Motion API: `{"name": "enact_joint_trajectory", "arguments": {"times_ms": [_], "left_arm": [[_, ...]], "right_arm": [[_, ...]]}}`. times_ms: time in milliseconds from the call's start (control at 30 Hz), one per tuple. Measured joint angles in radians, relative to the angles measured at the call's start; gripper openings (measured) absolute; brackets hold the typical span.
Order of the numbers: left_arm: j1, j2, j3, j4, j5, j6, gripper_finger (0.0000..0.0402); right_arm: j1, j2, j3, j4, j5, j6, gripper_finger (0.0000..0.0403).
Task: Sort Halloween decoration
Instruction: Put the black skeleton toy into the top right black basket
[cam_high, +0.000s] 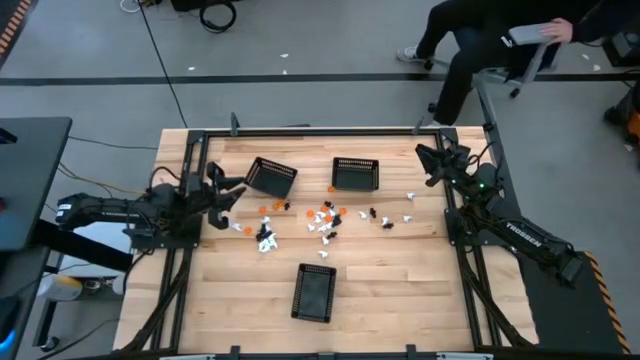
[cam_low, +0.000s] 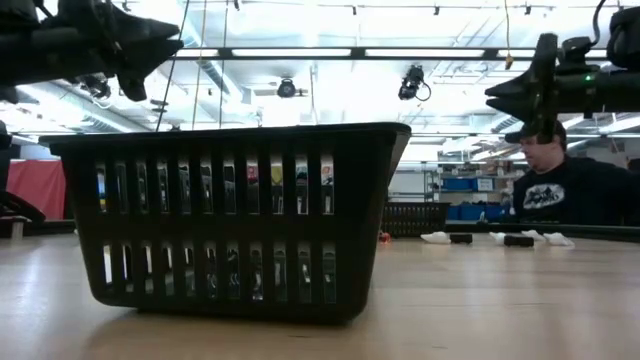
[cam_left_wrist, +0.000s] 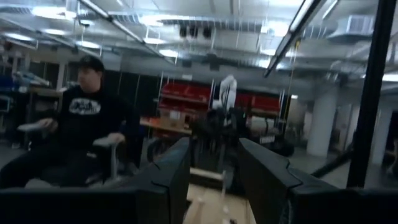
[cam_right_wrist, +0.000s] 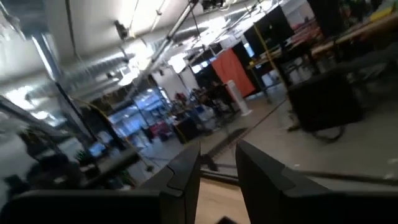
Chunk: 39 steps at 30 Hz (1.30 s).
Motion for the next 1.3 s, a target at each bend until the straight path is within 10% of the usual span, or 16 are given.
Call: {"name": "enact_joint_trajectory", "arguments": {"times_ms": [300, 600, 1000, 1300], "left_arm": [[0.000, 0.000, 0.003, 0.014, 0.000, -0.069, 0.0144], [0.004, 0.089, 0.297, -0.495, 0.011, -0.035, 0.0142], [-0.025, 0.268, 0.532, -0.712, 0.018, -0.104, 0.0142], [-0.024, 0.415, 0.538, -0.724, -0.026, -0.114, 0.0177]], "right_arm": [[0.002, 0.000, 0.000, 0.072, -0.123, 0.015, 0.0109], [0.059, 0.067, 0.141, 0.059, -0.262, -0.081, 0.0109], [0.235, 0.376, 0.475, -0.354, -0.218, -0.288, 0.0109], [0.472, 0.665, 0.691, -0.837, 0.054, -0.369, 0.0109]]}}
